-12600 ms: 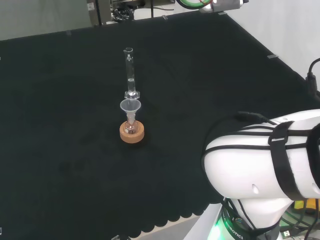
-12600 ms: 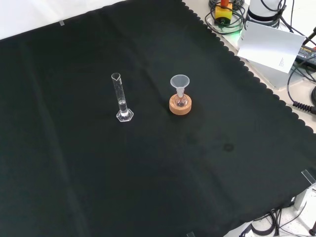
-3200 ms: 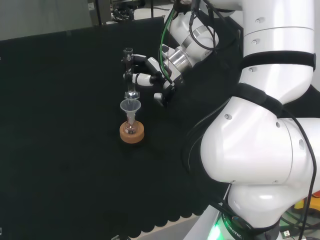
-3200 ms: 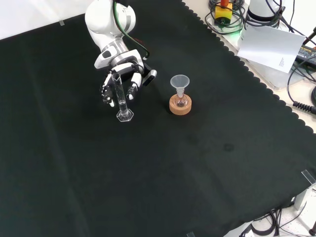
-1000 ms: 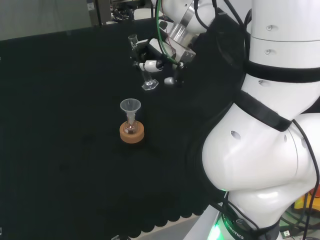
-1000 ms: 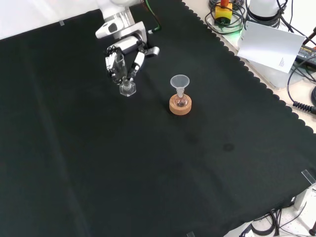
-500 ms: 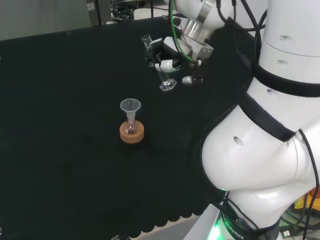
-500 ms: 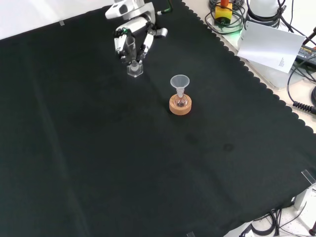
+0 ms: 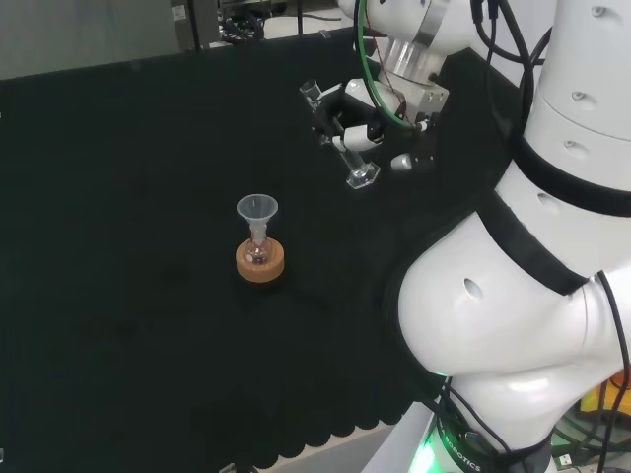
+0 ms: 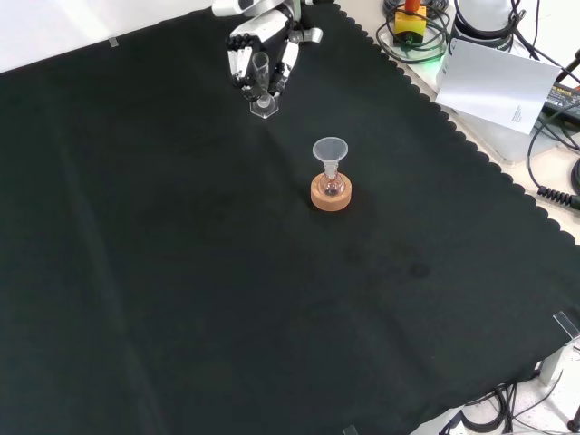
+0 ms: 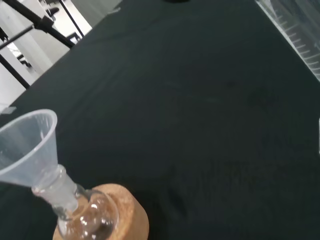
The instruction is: Pick up the graduated cylinder.
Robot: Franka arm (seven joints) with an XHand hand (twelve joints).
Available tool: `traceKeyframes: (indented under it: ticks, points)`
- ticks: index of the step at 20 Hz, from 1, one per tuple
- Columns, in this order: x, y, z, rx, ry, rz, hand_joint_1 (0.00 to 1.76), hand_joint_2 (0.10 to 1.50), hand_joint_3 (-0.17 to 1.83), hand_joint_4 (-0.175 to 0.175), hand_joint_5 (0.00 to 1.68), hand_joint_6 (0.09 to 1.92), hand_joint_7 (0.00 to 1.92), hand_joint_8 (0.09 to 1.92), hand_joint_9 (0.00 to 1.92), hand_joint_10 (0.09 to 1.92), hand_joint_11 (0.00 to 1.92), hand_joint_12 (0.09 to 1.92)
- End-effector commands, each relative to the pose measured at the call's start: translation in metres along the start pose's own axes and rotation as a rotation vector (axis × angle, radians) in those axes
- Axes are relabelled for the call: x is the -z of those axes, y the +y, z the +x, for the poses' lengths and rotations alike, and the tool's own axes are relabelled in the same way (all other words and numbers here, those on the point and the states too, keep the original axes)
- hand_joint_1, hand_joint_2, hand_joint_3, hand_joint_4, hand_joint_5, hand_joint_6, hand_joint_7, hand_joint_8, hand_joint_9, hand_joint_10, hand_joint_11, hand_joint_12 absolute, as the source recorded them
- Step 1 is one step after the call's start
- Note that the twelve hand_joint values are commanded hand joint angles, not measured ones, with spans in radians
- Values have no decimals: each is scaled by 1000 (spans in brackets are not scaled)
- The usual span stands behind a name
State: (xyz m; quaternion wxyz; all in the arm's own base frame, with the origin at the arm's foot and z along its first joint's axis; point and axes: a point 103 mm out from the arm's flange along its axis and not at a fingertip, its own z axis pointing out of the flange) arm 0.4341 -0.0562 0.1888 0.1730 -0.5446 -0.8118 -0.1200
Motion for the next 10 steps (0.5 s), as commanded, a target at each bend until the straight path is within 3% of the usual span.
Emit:
traceKeyframes:
  ticks: [1, 10]
  points:
    - [1, -39, 15, -10, -65, 116, 1259, 1119, -2, -175, 961, 1030, 992, 1016, 1392, 149, 1205, 804]
    - [-14, -68, 28, -14, -95, 192, 1260, 1118, -2, -175, 964, 1024, 995, 1010, 1395, 142, 1206, 804]
